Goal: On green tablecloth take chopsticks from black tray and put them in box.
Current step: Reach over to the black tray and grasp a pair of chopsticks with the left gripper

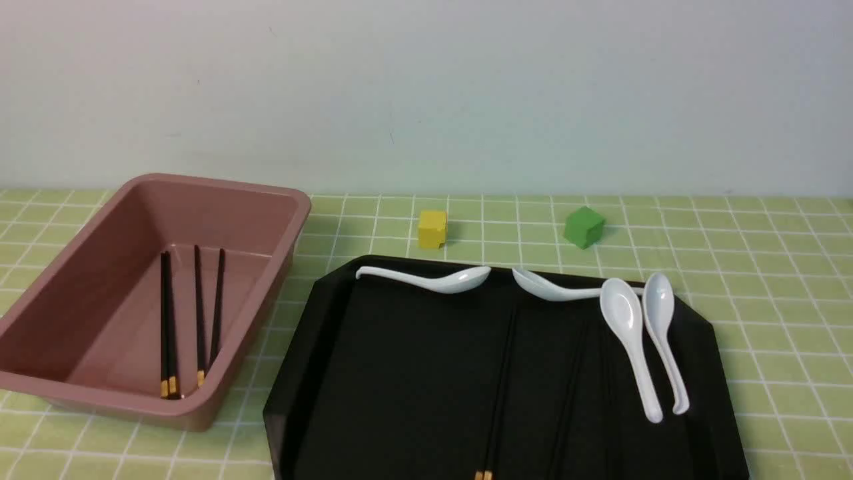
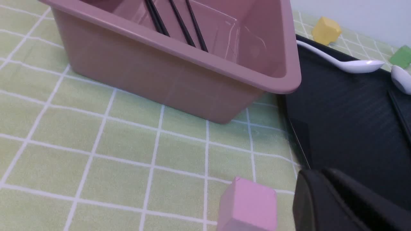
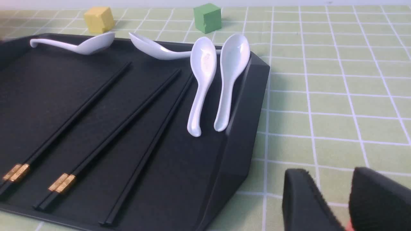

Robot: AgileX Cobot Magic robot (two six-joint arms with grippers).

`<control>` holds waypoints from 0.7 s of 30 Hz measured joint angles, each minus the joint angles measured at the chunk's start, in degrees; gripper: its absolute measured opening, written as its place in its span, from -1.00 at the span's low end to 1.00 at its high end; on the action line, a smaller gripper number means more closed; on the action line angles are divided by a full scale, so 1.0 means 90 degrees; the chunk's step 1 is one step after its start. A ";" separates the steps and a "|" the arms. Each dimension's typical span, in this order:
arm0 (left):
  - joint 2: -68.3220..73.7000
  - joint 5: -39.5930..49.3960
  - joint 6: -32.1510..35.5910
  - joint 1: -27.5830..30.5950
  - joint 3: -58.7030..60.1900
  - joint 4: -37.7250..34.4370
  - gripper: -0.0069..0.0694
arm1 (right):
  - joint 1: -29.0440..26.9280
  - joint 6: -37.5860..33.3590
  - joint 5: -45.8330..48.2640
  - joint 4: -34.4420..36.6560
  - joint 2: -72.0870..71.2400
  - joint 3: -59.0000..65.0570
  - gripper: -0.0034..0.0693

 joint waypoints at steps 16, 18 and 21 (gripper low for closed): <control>0.0000 0.0000 0.0000 0.0000 0.0000 0.0004 -0.71 | 0.0000 0.0000 0.0000 0.0000 0.0000 0.0000 -0.25; 0.0000 0.0000 0.0000 0.0000 0.0000 0.0004 -0.71 | 0.0000 0.0000 0.0000 0.0000 0.0000 0.0000 -0.25; 0.0000 -0.0005 0.0000 0.0000 0.0000 0.0004 -0.71 | 0.0000 0.0000 0.0000 0.0000 0.0000 0.0000 -0.25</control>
